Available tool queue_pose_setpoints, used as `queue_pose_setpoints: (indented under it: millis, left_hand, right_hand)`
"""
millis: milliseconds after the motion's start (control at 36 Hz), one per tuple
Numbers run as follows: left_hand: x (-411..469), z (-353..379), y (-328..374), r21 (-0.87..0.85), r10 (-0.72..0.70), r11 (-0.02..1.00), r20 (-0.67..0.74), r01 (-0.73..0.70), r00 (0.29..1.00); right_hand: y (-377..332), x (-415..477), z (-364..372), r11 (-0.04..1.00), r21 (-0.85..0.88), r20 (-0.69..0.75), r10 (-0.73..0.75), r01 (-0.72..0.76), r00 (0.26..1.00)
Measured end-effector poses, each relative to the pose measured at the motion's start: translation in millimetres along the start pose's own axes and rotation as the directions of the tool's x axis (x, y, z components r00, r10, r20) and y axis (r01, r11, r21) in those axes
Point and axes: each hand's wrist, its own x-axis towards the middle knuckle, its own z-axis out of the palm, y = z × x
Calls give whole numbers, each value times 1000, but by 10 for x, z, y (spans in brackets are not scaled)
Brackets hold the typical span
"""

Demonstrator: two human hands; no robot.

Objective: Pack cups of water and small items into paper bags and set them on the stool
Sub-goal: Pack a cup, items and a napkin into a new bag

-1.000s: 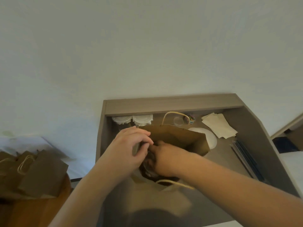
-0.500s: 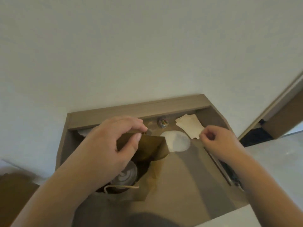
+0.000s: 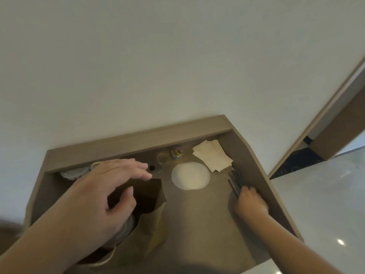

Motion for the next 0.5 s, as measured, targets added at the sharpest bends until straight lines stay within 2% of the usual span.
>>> queue_pose_setpoints:
  millis: [139,222,306,389,500]
  left_hand:
    - [-74,-33,13,-29,-47,999,-51,45,998]
    - [-127,-56,-17,-68,-54,997,-104,47,993]
    - [-198,-117,-40,-99,-59,994,-166,43,984]
    - [-307,-205,-103,-161,-101,985,-242,63,965]
    - [-440,-270,-260,-234,-195,963,-279,130,940]
  right_hand:
    - [-84,58,-52,985,-170,83,-4,18,997]
    - [-88,92,-107,984,-175,140,-1,26,990]
    - [-98,83,-290,998,-65,169,-1,12,986]
    - [-171,-78,-744,996,83,100,-29,21,995]
    - [-365,-656,-1579,938,271,-85,-200,216,976]
